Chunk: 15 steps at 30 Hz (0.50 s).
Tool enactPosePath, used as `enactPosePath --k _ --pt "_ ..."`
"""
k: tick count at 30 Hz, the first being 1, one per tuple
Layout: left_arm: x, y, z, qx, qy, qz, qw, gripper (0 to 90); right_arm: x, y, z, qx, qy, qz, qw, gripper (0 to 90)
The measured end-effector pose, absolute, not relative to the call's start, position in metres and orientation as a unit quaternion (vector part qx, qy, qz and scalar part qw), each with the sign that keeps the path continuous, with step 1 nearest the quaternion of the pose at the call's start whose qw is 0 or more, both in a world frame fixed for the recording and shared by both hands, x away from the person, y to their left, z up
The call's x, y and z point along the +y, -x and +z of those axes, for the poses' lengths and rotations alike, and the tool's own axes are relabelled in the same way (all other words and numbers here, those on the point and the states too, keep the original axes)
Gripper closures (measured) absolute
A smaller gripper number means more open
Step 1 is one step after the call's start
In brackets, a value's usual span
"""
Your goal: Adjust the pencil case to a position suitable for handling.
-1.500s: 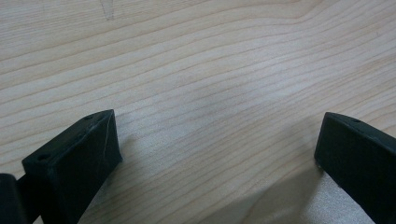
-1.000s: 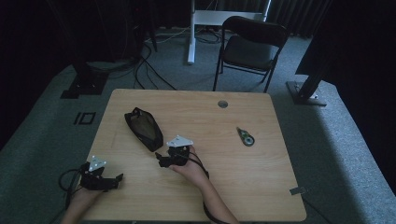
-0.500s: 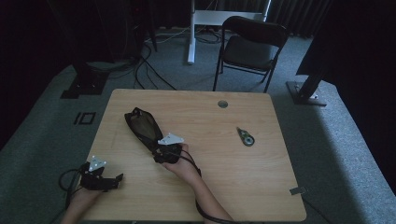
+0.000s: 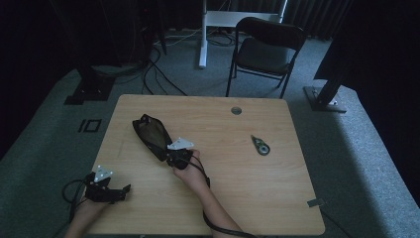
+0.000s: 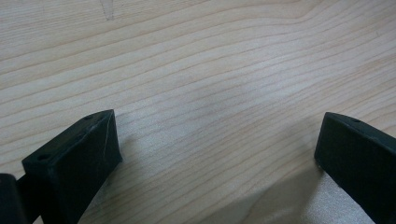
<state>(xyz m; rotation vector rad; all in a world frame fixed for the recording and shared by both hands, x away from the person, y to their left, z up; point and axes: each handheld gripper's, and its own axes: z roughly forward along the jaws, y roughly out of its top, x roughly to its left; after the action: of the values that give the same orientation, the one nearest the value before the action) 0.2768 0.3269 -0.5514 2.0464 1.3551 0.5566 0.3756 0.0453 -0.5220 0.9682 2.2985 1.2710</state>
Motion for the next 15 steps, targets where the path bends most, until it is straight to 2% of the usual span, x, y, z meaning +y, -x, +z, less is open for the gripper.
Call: enactPosePath --k 15 --pt "0.327 -0.277 -0.551 0.512 -0.774 0.21 0.307 0.1 0.026 -0.372 -0.52 0.815 -0.339 0.439 0.165 72.6"
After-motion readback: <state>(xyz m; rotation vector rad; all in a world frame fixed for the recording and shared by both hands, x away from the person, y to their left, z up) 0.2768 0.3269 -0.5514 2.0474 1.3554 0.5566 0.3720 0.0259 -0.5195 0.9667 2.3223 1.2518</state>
